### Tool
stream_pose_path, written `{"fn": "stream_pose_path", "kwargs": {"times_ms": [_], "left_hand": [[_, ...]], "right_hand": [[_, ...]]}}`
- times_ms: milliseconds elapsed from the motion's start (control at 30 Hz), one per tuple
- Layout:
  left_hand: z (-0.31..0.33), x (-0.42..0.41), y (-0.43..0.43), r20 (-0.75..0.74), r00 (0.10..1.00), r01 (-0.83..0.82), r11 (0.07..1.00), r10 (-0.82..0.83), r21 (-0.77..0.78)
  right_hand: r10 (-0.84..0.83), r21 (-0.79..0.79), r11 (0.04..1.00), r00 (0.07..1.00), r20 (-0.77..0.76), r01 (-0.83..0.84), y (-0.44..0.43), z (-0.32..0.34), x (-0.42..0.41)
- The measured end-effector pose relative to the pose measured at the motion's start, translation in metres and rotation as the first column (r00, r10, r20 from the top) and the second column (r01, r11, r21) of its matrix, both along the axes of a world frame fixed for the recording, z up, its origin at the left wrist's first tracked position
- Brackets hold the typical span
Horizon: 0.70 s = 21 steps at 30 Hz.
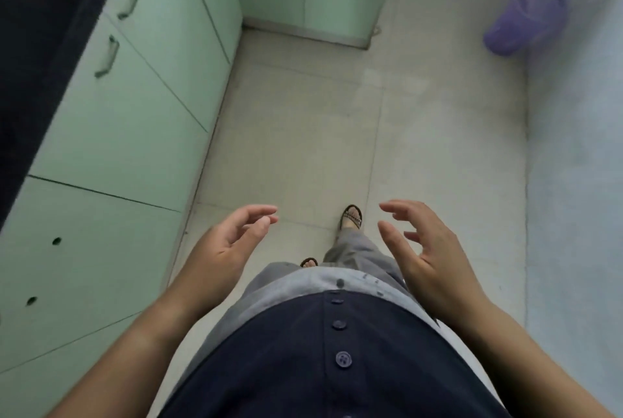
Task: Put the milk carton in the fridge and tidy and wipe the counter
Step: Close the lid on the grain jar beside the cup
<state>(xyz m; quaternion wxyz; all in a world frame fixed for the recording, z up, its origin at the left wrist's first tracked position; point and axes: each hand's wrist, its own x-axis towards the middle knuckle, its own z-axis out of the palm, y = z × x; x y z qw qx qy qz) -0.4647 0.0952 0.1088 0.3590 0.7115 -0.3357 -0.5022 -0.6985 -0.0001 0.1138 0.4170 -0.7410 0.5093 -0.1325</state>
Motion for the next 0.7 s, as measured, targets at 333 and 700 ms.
{"fn": "stream_pose_path", "kwargs": {"times_ms": [333,700], "left_hand": [[-0.007,0.079,-0.124,-0.018,0.943,-0.331,0.943,0.331,0.003],[0.0,0.164,-0.202,-0.018,0.784,-0.62,0.784,0.621,0.013]], "right_hand": [[0.313,0.006,0.95,0.95,0.003,-0.313,-0.182,-0.008,0.129],[0.58,0.001,0.814,0.814,0.012,-0.58,-0.319,0.001,0.276]]}}
